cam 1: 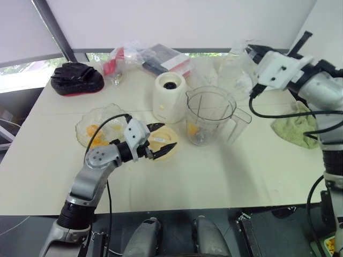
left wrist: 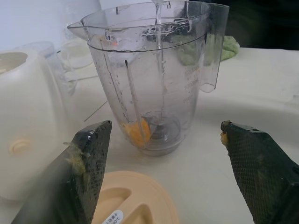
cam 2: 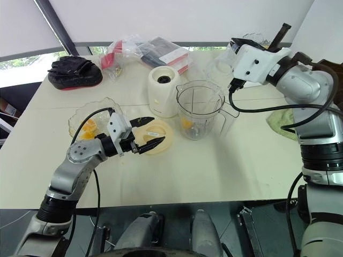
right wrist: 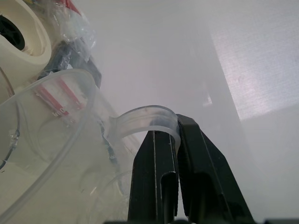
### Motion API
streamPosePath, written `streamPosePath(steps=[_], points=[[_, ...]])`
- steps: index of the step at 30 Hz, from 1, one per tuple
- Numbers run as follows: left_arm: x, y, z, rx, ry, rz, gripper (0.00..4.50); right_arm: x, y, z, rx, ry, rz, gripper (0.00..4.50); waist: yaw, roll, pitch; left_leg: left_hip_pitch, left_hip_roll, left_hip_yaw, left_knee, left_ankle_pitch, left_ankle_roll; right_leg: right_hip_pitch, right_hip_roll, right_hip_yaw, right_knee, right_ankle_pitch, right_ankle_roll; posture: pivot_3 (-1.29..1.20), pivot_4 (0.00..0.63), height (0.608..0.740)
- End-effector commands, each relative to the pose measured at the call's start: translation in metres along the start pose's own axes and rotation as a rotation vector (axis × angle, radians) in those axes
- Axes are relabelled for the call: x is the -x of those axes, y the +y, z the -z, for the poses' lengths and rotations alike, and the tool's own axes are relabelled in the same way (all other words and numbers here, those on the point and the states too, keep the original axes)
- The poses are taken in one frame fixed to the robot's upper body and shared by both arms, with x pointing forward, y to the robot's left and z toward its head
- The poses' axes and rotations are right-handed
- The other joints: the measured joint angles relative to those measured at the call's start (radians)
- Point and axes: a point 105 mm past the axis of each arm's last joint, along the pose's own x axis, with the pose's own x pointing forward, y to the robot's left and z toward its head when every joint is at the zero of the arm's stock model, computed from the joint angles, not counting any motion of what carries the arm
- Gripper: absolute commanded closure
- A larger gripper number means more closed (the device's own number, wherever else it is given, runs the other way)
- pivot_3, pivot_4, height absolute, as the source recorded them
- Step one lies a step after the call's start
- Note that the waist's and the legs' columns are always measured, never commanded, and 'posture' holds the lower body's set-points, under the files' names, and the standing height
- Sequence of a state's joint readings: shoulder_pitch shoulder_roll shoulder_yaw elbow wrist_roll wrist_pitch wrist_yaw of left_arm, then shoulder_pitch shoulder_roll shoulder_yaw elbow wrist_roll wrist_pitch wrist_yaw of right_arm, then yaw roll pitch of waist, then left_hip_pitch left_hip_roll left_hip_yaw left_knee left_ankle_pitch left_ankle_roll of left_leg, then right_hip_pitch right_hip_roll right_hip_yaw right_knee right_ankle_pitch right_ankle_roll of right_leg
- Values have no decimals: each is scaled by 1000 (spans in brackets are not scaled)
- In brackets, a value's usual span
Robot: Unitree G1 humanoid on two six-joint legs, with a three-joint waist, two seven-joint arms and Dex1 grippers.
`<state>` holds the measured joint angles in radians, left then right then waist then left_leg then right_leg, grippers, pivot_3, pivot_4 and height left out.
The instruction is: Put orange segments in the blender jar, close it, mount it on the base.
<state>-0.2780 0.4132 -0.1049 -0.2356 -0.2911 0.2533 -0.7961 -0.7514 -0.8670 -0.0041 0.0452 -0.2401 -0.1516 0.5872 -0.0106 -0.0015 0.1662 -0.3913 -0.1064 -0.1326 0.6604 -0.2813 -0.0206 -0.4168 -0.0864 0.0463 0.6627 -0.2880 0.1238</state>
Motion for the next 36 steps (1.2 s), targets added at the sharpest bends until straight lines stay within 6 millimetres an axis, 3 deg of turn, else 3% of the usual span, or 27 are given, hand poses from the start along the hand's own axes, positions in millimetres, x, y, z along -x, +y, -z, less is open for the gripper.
streamPosePath(steps=[1, 8, 17, 21, 25, 36], points=[[0, -2, -2, -23, -6, 4, 614, 0, -18, -10, 34, -33, 60, 4467, 0, 0, 0, 0, 0, 0, 0, 0, 0, 0, 0, 0, 0, 0, 0, 0, 150, 740], [0, -3, -1, -24, 0, 7, 614, 3, -19, 4, -131, 34, 117, 4467, 0, 0, 0, 0, 0, 0, 0, 0, 0, 0, 0, 0, 0, 0, 0, 0, 150, 740], [1, -3, 0, -26, 6, 12, 614, 23, -11, 46, -645, 246, 271, 4467, 2, 0, 0, 0, 0, 0, 0, 0, 0, 0, -1, 0, 0, 0, 0, 0, 150, 740], [1, -3, 1, -25, 9, 18, 614, 40, 6, 73, -1003, 353, 384, 4467, 2, 0, 0, 0, 0, 0, 0, 0, 0, 0, -1, 0, 0, 0, 0, 0, 150, 740], [1, -3, 1, -26, 13, 22, 614, 54, 18, 90, -1226, 415, 490, 4467, 1, 0, 0, 0, 0, 0, 0, 0, 0, -1, -1, 0, 1, 0, 0, 0, 150, 740], [1, -3, 1, -38, 23, 39, 614, 80, 31, 114, -1363, 502, 734, 4467, -2, 1, 0, -1, 0, 1, -3, 0, 0, -3, -1, 1, 1, 0, 0, 0, 150, 740]])
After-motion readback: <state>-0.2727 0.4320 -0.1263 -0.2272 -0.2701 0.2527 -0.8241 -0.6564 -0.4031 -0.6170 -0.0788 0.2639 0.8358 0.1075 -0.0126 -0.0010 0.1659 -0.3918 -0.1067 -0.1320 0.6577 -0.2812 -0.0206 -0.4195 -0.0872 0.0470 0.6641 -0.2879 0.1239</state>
